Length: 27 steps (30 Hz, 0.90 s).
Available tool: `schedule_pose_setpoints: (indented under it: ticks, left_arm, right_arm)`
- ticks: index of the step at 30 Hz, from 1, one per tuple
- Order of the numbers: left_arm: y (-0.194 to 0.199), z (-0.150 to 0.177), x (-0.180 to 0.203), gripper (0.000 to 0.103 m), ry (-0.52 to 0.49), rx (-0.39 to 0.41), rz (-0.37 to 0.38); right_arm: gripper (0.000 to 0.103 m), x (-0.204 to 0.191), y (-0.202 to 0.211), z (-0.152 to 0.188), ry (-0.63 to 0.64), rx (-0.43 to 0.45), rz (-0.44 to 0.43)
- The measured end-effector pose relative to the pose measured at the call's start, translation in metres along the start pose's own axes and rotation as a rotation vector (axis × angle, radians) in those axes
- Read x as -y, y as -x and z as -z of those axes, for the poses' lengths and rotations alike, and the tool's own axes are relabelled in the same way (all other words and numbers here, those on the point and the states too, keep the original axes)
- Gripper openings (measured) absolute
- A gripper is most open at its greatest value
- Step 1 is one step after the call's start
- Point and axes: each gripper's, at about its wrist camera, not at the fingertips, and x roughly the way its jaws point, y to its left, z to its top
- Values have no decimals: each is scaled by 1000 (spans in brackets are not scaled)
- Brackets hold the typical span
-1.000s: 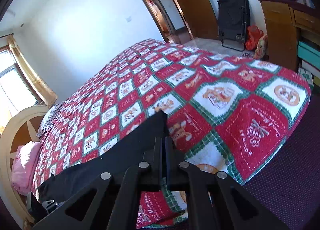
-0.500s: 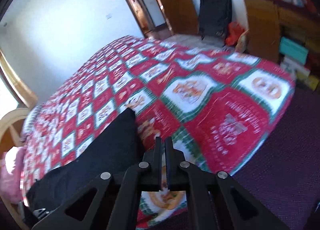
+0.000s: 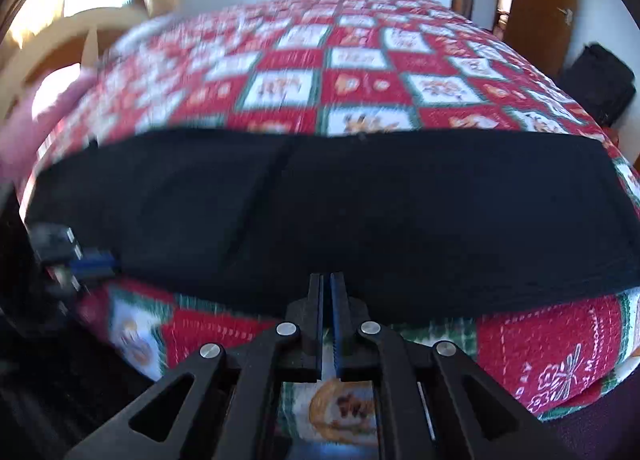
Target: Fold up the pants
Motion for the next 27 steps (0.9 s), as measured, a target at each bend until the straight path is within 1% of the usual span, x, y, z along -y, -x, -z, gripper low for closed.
schedule_pose_setpoints:
  ticks: [1,3,4,5,6,7,8,9,10,11,12,13,14,15,16,17,19,20,22,23,24,26,27]
  left_arm:
    - [2,0,0,7,2,9,-3]
    - [8,-2,2,12,-4,26,-37]
    - [12,-3,1,12,-5,34,-49]
    - [17,-3,0,13,-2,50,-59]
    - [23,-3,-2,15,4,67,-74]
    - [29,-3,-4,23,12,83,-95]
    - [35,-3,-8,36,24,100,-119]
    - [40,-2,-12,43,33,117,-144]
    - [46,0,-18,53,52,138,-176]
    - [49,1,-23,55,74,145,-192]
    - [51,4,-32,55,107,147,-204]
    - [52,6,-40,55,139,147,-216]
    - [52,8,-46,55,162,145,-226]
    - [52,12,-53,55,187,140,-240]
    - [52,15,-57,55,200,133,-253]
    - [50,19,-62,55,210,116,-270]
    - [44,27,-69,55,225,62,-276]
    - [45,29,-68,55,212,68,-281]
    - [45,26,-67,56,211,65,-284]
    - [45,25,-67,58,214,68,-283]
    - [46,25,-67,58,218,70,-287]
    - [48,27,-69,58,230,70,-300]
    - [50,28,-71,58,238,69,-308]
  right_arm:
    - [4,-4,4,2,20,-2,10]
    - [4,-1,11,0,-5,-38,-15]
    - [4,0,14,0,-9,-50,-22]
    - [4,-2,18,1,0,-40,-13]
    - [4,-6,22,0,8,-11,2]
    - [4,-10,25,-3,15,35,11]
    - [4,-14,29,-5,15,86,4]
    - [4,-17,30,-8,9,116,-16]
    - [4,-22,32,-10,1,137,-46]
    - [4,-29,28,-14,1,145,-83]
    - [7,-35,22,-18,13,140,-104]
    - [15,-43,14,-20,35,127,-112]
    - [19,-51,5,-20,61,101,-107]
    - [21,-57,-3,-18,78,64,-105]
    - [21,-62,-11,-14,92,21,-110]
    - [21,-68,-17,-9,120,-11,-94]
    - [21,-77,-18,-5,184,-29,-51]
    - [21,-79,-15,-5,192,-38,-45]
    - [21,-78,-10,-8,173,-29,-44]
    - [21,-79,-5,-10,166,3,-42]
    - [21,-83,-1,-11,170,35,-51]
    - [22,-94,3,-12,186,70,-82]
    - [25,-100,5,-13,193,87,-102]
